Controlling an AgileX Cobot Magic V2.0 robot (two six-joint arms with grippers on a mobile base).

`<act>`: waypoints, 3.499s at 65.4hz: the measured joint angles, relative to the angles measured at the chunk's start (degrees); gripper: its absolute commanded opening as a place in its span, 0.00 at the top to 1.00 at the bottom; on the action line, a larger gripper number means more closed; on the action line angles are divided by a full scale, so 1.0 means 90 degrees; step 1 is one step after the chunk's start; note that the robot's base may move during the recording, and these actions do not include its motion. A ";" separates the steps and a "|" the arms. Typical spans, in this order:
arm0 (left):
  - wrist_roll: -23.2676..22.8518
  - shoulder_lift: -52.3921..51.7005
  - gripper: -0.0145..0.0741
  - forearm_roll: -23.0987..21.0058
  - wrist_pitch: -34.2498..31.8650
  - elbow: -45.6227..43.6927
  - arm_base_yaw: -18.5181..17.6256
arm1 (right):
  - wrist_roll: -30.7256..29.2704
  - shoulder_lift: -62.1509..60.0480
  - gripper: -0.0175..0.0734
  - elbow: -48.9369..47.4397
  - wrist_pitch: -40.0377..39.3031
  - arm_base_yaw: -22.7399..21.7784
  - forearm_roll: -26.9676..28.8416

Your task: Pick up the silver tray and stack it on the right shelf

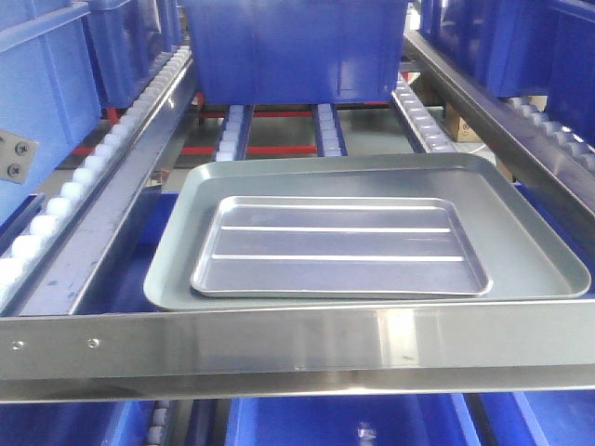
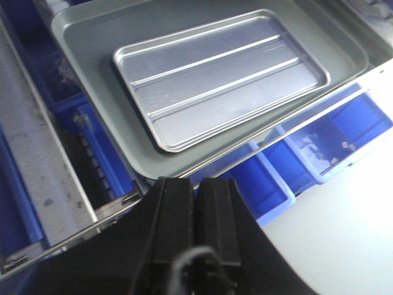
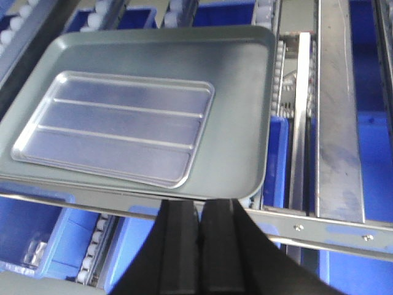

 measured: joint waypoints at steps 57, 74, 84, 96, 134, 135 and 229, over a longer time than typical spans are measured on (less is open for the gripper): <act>0.3268 0.0498 0.94 -0.2065 -0.0552 0.0148 0.0000 | 0.0000 -0.0062 0.75 0.0061 -0.0122 0.0000 -0.0013; 0.4407 -0.1884 0.94 -0.2912 -0.0385 0.1022 0.0783 | 0.0000 -0.0062 0.75 0.0061 -0.0122 0.0000 -0.0013; 0.4434 -0.3550 0.94 -0.2926 -0.0315 0.1789 0.1992 | 0.0000 -0.0062 0.75 0.0061 -0.0122 0.0000 -0.0013; 0.4445 -0.5002 0.94 -0.3005 -0.0489 0.2620 0.3577 | 0.0000 -0.0062 0.75 0.0061 -0.0122 0.0000 -0.0013; 0.4445 -0.5115 0.94 -0.3112 -0.1264 0.2821 0.4975 | 0.0000 -0.0062 0.75 0.0071 -0.0122 0.0000 -0.0013; 0.4445 -0.5115 0.94 -0.3112 -0.1264 0.2821 0.4975 | 0.0000 -0.0062 0.75 0.0071 -0.0122 0.0000 -0.0013; 0.4445 -0.5115 0.94 -0.3112 -0.1264 0.2821 0.4975 | -0.2724 -0.2586 0.75 0.2073 -0.1341 -0.2144 0.1610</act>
